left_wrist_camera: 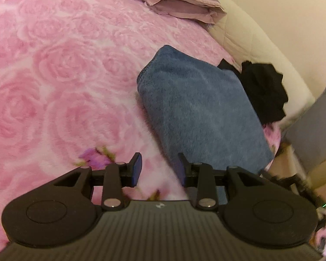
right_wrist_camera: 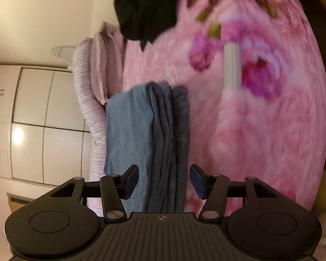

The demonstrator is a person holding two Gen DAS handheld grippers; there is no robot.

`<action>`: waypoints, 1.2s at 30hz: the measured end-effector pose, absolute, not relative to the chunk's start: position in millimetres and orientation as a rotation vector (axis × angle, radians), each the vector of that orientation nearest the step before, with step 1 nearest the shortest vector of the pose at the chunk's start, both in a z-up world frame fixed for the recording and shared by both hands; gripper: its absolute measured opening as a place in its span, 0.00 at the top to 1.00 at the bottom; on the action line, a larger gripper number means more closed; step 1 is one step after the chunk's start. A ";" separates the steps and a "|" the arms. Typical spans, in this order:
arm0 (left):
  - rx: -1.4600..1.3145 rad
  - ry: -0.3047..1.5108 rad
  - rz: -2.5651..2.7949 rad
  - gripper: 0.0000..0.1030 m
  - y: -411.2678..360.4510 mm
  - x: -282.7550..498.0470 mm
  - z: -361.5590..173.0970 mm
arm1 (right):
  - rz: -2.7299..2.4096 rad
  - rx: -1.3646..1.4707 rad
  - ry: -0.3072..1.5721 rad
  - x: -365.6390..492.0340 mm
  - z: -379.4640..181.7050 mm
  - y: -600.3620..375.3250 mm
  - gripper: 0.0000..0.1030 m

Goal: Fold clothes

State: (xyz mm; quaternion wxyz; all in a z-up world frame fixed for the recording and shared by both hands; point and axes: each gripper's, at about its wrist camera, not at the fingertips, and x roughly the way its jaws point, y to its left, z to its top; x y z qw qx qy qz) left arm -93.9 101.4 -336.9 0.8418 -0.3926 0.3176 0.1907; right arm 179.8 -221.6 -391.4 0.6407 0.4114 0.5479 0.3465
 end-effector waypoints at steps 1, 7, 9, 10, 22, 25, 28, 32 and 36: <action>-0.843 0.667 0.398 0.72 103.5 -92.6 -338.8 | 0.770 0.933 1.263 179.4 -394.6 -215.4 0.46; -0.888 0.658 0.406 0.72 115.3 -92.1 -347.5 | 0.790 0.812 1.189 217.4 -382.6 -194.4 0.77; -0.895 0.645 0.399 0.72 118.7 -92.6 -346.8 | 0.809 0.746 1.153 236.5 -373.8 -189.7 0.79; -0.896 0.640 0.394 0.72 120.2 -91.9 -346.4 | 0.818 0.714 1.135 246.1 -369.4 -187.4 0.80; -0.917 0.600 0.277 0.69 113.1 -73.5 -356.6 | 0.834 0.534 1.029 308.3 -335.3 -201.4 0.56; -0.975 0.529 0.249 0.62 115.8 -71.1 -357.5 | 0.794 0.557 0.987 275.9 -337.1 -230.4 0.54; -1.013 0.478 0.237 0.60 123.3 -62.5 -361.3 | 0.795 0.554 0.970 248.8 -342.1 -243.7 0.53; -1.095 0.403 0.179 0.87 138.6 -51.0 -375.0 | 0.817 0.513 0.953 221.2 -350.1 -245.4 0.53; -1.107 0.383 0.176 0.89 151.0 -40.3 -390.1 | 0.768 0.440 0.945 219.4 -358.3 -233.9 0.62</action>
